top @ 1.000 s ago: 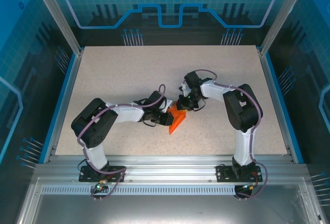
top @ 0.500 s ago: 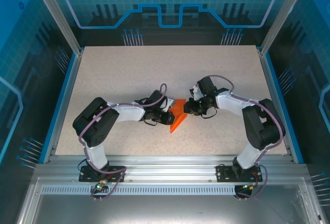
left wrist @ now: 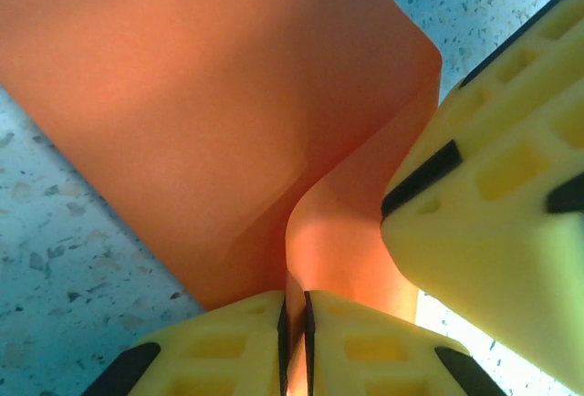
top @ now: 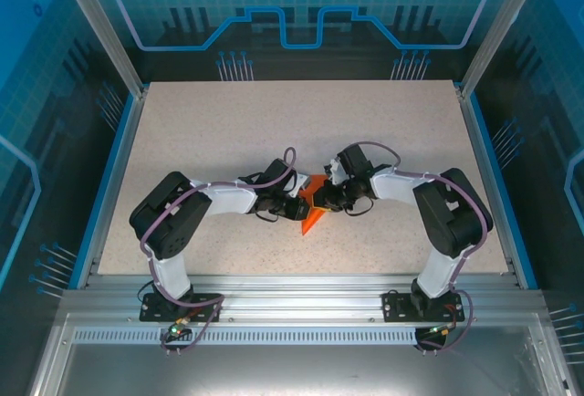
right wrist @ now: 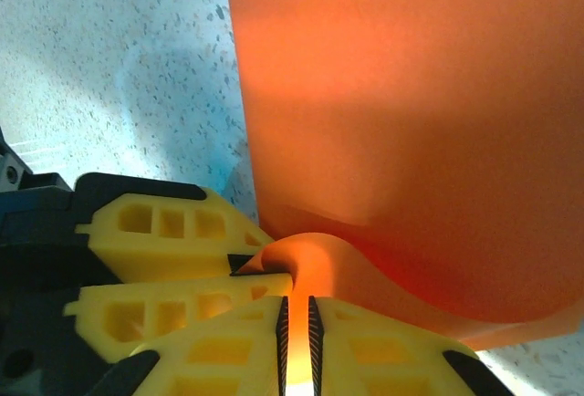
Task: Fold a paper plane with a square sheet of paper (pick it up from the middle)
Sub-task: Third fold the triangle at the center of the table.
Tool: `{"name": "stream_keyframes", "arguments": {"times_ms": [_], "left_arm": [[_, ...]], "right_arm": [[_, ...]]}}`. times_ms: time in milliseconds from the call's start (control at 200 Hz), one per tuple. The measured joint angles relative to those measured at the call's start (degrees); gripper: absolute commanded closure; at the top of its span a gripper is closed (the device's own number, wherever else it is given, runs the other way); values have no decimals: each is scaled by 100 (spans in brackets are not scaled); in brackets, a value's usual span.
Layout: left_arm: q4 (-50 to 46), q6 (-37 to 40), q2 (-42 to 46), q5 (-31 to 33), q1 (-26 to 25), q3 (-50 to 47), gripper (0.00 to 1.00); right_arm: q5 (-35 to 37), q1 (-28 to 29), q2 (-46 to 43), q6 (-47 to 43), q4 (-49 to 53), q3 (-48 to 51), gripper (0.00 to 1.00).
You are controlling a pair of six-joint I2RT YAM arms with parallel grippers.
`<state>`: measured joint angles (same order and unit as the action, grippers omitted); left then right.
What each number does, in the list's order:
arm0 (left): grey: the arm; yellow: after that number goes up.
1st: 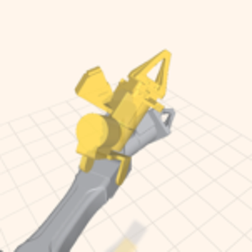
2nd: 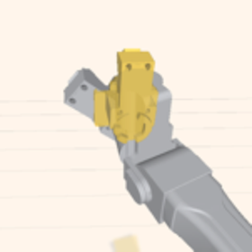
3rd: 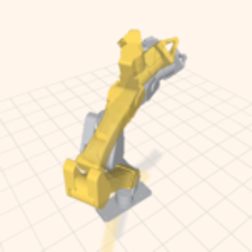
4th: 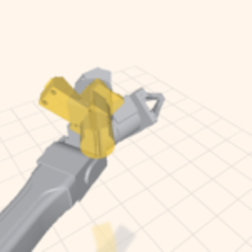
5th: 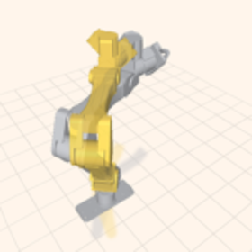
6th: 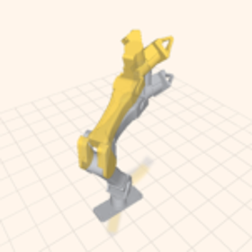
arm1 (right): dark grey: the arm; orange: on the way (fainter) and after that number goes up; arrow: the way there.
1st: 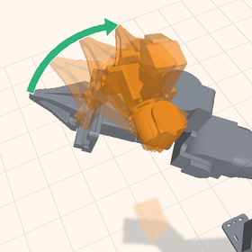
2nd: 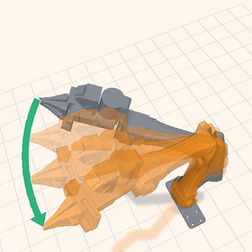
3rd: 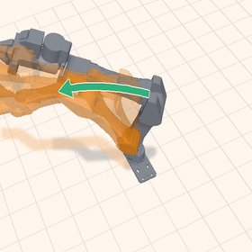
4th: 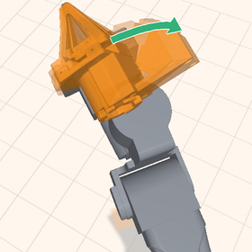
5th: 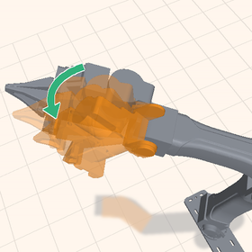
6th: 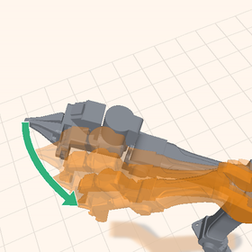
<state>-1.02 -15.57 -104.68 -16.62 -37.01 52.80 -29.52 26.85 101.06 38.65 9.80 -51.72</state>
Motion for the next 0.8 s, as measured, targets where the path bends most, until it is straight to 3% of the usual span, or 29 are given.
{"name": "stream_keyframes", "arguments": {"times_ms": [400, 800], "left_arm": [[-37, 101, -66, 0, 7, 90, 84], [-70, 120, -103, -20, 17, 142, 84]], "right_arm": [[-297, -146, 245, 42, -901, 468, 82], [-398, -396, -92, 31, -1075, 702, 81]]}}
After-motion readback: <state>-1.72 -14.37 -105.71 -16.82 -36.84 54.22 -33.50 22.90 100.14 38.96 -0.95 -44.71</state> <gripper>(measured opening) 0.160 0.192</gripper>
